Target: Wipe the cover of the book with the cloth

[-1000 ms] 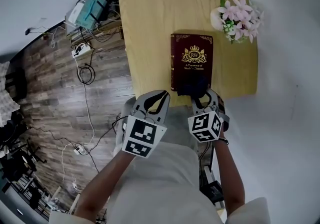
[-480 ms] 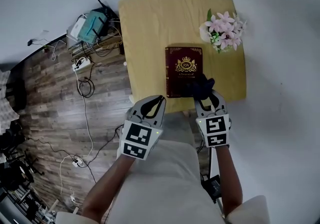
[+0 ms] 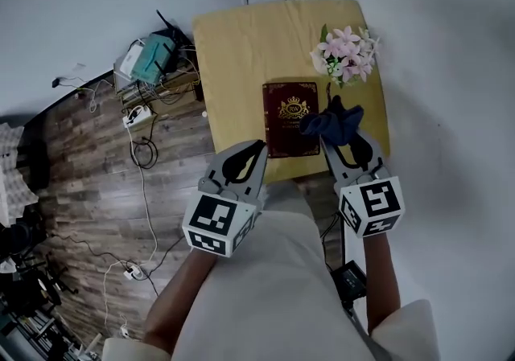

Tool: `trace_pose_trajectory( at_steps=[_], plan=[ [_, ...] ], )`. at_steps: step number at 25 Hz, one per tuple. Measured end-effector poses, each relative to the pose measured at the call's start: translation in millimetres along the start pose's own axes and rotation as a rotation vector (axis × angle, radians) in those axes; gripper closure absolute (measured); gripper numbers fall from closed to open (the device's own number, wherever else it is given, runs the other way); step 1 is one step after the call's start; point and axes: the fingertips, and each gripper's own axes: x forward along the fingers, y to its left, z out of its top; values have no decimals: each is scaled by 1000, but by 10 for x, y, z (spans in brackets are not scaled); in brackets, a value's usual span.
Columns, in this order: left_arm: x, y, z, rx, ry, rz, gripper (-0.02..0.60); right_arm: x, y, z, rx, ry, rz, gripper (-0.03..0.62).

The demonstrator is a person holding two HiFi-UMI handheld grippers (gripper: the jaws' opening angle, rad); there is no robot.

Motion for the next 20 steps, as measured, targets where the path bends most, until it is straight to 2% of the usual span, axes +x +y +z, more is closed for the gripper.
trace_pose_trajectory(
  at_steps=[3, 8, 15, 20],
  plan=[
    [-105, 5, 180, -12, -47, 0, 559, -215, 38, 177, -31, -54, 3, 441],
    [-242, -65, 330, -10, -95, -6, 560, -599, 62, 182, -35, -112, -15, 441],
    [-371, -200, 279, 19, -97, -34, 560, -852, 193, 54, 12, -187, -26, 441],
    [-398, -330, 180, 39, -83, -64, 560, -858, 391, -30, -47, -188, 26, 441]
  ],
)
